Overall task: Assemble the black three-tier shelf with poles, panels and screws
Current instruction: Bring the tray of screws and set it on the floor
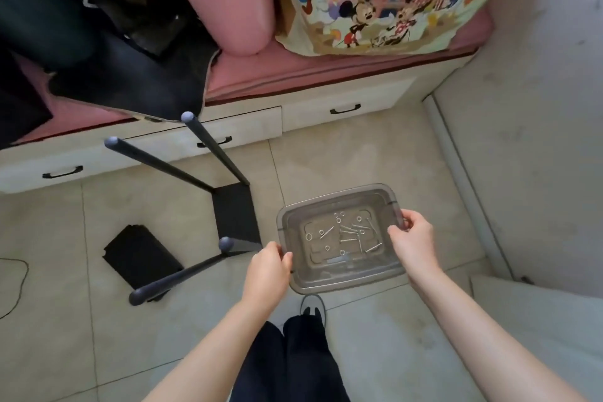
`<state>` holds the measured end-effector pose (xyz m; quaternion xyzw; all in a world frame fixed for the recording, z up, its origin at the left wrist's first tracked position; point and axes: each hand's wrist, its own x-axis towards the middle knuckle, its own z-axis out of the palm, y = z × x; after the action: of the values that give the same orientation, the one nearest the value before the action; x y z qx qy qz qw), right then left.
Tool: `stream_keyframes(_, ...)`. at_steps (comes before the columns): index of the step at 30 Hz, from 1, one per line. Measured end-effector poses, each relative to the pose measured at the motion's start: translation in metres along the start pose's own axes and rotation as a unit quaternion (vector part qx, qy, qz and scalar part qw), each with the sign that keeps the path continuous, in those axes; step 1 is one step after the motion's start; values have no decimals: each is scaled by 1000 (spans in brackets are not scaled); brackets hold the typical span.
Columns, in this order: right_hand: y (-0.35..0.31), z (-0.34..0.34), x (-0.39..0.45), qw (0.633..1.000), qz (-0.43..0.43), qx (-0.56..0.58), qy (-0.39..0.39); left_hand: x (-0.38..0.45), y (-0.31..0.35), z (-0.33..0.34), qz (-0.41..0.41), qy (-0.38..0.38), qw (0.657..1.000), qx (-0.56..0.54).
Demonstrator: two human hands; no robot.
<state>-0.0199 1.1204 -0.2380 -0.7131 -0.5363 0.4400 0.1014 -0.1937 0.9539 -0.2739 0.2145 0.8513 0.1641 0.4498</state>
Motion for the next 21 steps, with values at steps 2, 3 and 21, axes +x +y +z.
stream_keyframes(2, 24, 24, 22, 1000, -6, -20, 2, 26, -17, 23, 0, -3, 1000, 14)
stream_keyframes(3, 37, 36, 34, 1000, -9, -29, 7, 40, -24, 34, 0, -4, 1000, 15)
stream_keyframes(21, 218, 269, 242, 944, -134, -301, -23, 309, -168, 185, -76, -87, 985, -131)
